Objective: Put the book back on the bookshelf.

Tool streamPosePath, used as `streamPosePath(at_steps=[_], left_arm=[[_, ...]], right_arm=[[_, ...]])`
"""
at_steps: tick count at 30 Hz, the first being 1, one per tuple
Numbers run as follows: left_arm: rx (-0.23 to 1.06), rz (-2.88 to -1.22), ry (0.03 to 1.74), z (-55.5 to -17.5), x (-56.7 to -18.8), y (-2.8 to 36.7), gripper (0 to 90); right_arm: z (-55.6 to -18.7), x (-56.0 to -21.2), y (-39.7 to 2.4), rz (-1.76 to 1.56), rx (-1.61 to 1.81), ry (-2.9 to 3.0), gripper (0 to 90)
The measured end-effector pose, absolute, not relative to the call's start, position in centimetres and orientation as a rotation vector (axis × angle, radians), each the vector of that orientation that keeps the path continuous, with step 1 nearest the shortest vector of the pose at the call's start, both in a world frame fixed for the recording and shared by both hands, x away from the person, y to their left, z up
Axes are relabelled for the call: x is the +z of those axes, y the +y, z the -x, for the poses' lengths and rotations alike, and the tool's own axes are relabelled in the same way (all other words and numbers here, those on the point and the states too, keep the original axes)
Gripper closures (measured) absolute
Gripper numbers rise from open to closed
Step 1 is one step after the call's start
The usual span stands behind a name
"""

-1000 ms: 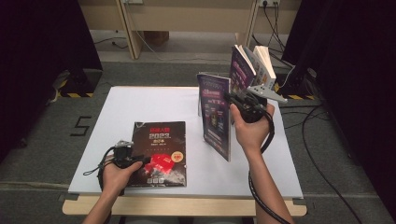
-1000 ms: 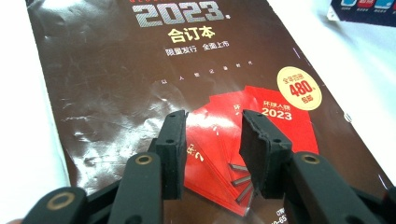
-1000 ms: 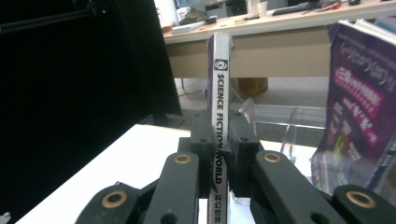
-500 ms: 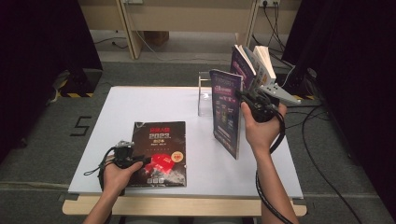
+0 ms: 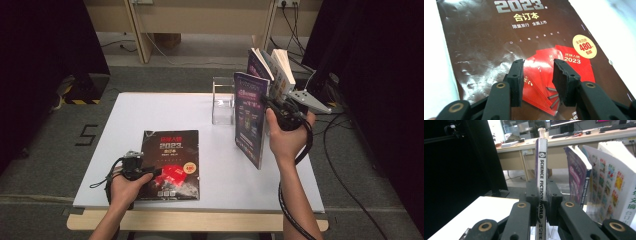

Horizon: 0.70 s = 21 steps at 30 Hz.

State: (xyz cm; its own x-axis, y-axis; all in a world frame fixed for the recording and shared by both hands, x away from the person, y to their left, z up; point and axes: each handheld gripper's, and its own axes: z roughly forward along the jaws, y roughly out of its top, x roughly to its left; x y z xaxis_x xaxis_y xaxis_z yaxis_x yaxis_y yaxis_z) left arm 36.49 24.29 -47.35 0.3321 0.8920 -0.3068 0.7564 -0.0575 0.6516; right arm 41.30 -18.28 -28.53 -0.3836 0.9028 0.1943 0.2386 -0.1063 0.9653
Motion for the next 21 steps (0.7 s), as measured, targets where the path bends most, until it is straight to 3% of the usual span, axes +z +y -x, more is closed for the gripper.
streamPosePath(at_steps=[21], left_arm=[[0.226,-1.835,1.455,-36.51,-47.29,24.35,60.2]], right_arm=[[-41.55,-27.90,-18.85,-1.248,1.536,1.549,83.4]])
